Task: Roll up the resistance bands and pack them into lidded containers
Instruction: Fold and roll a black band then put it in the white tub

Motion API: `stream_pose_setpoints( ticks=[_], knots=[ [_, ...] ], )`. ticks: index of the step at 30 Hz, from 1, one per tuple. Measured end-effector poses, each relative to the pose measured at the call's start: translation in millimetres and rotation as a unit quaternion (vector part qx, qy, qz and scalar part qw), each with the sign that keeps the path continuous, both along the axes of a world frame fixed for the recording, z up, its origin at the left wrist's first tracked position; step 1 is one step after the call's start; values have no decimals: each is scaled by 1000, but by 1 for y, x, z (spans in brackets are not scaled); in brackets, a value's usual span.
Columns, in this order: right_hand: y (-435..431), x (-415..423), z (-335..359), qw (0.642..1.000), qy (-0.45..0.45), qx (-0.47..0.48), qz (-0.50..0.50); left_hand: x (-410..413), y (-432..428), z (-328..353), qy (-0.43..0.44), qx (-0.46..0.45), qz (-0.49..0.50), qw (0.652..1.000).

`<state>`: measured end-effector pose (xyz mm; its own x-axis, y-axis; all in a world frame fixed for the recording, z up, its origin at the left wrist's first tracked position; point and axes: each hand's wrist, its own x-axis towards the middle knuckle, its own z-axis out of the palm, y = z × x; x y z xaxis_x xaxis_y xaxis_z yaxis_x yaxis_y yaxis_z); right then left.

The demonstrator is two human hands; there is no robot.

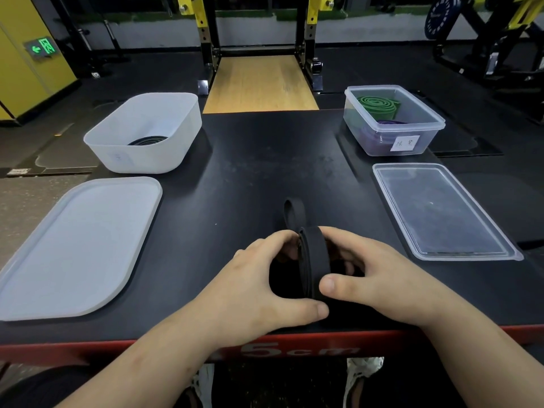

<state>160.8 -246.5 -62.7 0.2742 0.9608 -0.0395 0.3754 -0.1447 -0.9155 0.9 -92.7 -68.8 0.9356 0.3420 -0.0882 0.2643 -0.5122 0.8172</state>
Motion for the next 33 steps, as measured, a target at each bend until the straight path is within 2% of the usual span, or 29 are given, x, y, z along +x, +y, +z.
stream_pose_setpoints(
  ticks=[5, 10, 18, 23, 33],
  knots=[
    [0, -1, -2, 1000, -15, 0, -21, -2, -2, 3, 6, 25, 9, 1000],
    [-3, 0, 1, 1000, 11, -10, -5, -2, -1, 4, 12, 37, 9, 999],
    [6, -2, 0, 998, -45, -21, -43, -2, -2, 12, -15, 10, 5, 1000],
    [2, 3, -2, 1000, 21, -14, -14, 3, -3, 16, -19, 1, 21, 1000],
    [6, 2, -3, 999, 2, 2, -47, 4, -4, 10, -19, -10, 17, 1000]
  ],
)
